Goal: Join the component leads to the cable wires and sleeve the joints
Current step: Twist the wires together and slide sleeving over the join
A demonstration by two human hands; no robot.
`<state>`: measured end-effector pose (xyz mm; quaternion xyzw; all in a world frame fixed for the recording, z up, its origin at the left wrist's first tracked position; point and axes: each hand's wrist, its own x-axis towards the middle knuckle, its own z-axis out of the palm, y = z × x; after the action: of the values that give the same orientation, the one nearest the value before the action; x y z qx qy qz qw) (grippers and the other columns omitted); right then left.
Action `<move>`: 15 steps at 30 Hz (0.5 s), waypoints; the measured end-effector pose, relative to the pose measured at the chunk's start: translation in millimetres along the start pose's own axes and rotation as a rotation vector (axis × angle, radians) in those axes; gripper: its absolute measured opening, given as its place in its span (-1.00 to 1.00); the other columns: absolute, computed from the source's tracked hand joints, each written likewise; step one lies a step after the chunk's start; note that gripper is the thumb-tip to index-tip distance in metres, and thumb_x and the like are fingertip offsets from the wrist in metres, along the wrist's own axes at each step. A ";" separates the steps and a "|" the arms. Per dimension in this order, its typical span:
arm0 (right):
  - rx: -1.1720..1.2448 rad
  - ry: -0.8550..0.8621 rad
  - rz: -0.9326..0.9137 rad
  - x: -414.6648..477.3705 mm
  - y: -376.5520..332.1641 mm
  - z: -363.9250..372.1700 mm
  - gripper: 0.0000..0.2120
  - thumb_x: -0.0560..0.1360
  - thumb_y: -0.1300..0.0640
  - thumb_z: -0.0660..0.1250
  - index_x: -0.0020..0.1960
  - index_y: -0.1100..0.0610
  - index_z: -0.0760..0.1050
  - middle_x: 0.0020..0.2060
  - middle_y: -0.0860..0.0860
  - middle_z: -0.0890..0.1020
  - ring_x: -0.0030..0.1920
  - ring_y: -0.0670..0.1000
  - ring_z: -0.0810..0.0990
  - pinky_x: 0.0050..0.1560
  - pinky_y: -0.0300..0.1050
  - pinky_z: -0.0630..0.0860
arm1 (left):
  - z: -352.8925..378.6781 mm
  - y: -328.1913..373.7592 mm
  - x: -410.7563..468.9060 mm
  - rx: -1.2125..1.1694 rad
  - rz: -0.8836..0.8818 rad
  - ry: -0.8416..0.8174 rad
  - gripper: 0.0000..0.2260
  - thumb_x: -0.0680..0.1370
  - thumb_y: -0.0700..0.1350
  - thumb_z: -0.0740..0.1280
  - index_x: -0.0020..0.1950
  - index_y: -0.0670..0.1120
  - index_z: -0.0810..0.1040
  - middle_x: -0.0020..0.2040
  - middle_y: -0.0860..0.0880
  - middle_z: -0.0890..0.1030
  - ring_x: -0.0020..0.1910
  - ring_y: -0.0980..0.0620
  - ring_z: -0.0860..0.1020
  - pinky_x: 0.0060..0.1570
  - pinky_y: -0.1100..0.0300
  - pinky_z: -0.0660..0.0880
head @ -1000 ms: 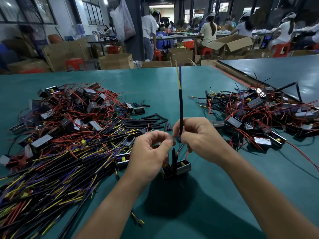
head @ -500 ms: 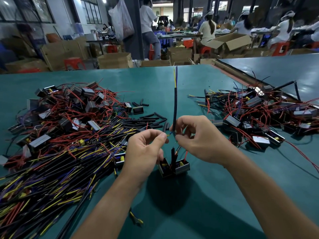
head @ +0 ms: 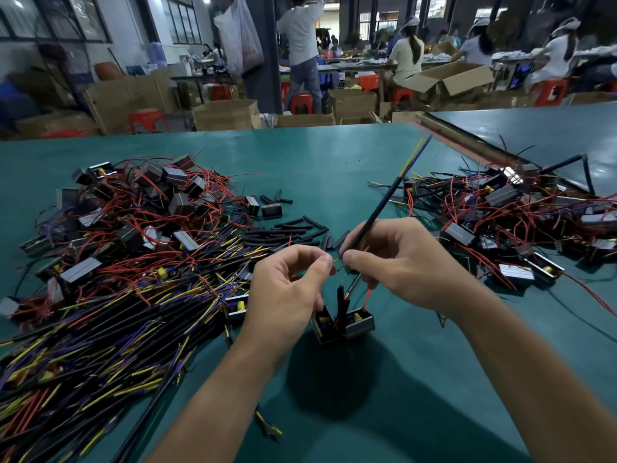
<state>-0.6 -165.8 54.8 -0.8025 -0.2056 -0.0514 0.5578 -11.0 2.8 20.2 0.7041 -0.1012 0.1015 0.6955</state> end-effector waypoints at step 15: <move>0.124 0.082 0.059 0.8 -3.5 -6.6 -0.82 0.48 0.40 0.38 -0.23 0.17 0.59 -0.43 0.03 0.65 -0.53 -0.13 0.48 -0.49 -0.32 0.40 | 9.7 -6.6 -4.5 0.115 -0.094 -0.123 -0.81 0.41 -0.33 0.49 -0.28 -0.09 0.58 -0.46 0.05 0.59 -0.61 0.09 0.43 -0.57 0.35 0.34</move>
<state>-0.3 -170.6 60.5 -0.7694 -0.1615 -0.0549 0.6156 -13.4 -6.9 12.5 0.7517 -0.1045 0.0312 0.6504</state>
